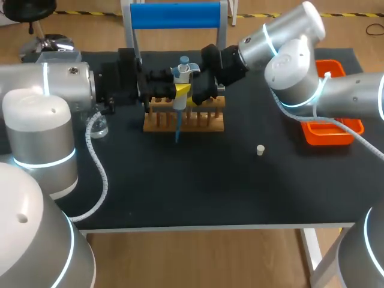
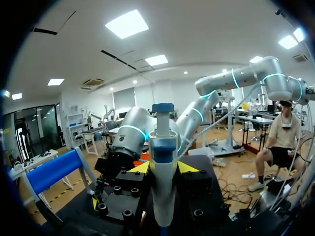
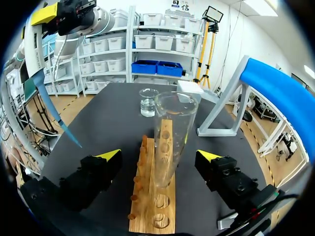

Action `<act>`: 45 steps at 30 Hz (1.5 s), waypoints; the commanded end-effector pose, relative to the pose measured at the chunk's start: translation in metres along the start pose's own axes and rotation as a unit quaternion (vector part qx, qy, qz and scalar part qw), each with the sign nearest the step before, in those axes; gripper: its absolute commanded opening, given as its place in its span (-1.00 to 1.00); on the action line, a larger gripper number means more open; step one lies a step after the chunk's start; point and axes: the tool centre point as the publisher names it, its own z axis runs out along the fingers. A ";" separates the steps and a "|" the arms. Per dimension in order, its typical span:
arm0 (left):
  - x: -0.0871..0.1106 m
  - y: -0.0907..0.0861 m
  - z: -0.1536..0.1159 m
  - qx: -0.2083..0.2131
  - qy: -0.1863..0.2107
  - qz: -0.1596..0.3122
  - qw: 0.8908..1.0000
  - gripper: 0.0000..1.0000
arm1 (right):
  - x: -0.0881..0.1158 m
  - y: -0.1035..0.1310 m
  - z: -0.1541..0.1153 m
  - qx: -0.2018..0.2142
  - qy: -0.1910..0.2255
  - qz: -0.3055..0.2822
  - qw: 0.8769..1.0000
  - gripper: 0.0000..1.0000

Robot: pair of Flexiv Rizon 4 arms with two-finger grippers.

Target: Invert the test tube, pick up the pipette, mount the tip to pipette, aspirate from beaker and dispense into the tube, eject the tip, return the pipette, and cap with the stopper.

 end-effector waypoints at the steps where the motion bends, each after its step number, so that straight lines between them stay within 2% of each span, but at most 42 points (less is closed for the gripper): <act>1: 0.000 0.000 0.001 0.001 -0.001 0.000 1.000 -1.00 | 0.003 0.001 -0.004 0.000 -0.001 -0.001 1.000 1.00; 6: 0.000 0.000 0.001 0.001 -0.001 0.000 1.000 -1.00 | 0.020 -0.001 -0.025 0.000 -0.011 -0.004 1.000 1.00; 14: 0.000 0.000 0.001 0.001 -0.001 0.000 1.000 -1.00 | 0.054 -0.011 -0.073 -0.018 -0.041 0.003 0.999 1.00; 24: 0.000 0.000 0.001 0.001 -0.001 0.000 1.000 -1.00 | 0.100 0.006 -0.119 -0.094 -0.054 -0.019 0.994 1.00; 34: 0.000 0.000 0.001 0.001 -0.001 0.000 1.000 -1.00 | 0.126 0.024 -0.127 -0.153 -0.049 -0.038 0.986 1.00; 42: 0.000 0.000 0.001 0.001 -0.001 0.000 1.000 -1.00 | 0.134 0.035 -0.116 -0.204 -0.024 -0.035 0.978 1.00; 45: 0.000 0.000 0.001 0.001 -0.001 0.000 1.000 -1.00 | 0.135 0.040 -0.112 -0.236 -0.009 -0.029 0.971 1.00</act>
